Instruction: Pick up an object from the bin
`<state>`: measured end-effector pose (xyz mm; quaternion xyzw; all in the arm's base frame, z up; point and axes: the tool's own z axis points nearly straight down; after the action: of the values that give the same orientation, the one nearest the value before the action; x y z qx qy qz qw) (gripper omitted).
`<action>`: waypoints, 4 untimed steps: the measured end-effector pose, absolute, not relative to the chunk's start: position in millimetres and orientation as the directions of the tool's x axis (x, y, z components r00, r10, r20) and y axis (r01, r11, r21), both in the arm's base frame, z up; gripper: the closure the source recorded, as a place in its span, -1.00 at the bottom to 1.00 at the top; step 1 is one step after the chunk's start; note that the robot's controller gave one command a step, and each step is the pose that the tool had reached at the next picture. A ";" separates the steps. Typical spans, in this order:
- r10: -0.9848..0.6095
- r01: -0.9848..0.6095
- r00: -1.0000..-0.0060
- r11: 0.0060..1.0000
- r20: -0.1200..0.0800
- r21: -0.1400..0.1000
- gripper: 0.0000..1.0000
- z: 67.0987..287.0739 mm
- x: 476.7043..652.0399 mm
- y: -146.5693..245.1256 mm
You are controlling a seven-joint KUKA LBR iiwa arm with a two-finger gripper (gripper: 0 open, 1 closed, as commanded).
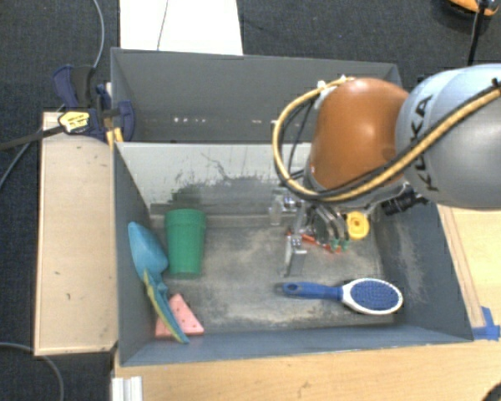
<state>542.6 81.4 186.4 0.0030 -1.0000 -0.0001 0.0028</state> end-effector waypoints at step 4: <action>-0.145 -0.145 -0.989 0.989 -0.004 0.001 -1.00 126.2 501.8 -60.4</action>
Offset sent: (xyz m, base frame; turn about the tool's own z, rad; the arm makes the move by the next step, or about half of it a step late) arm -0.0399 -0.0867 -0.1164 -0.2049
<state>501.8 -60.4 126.2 0.0727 -0.9974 -0.0007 -0.0017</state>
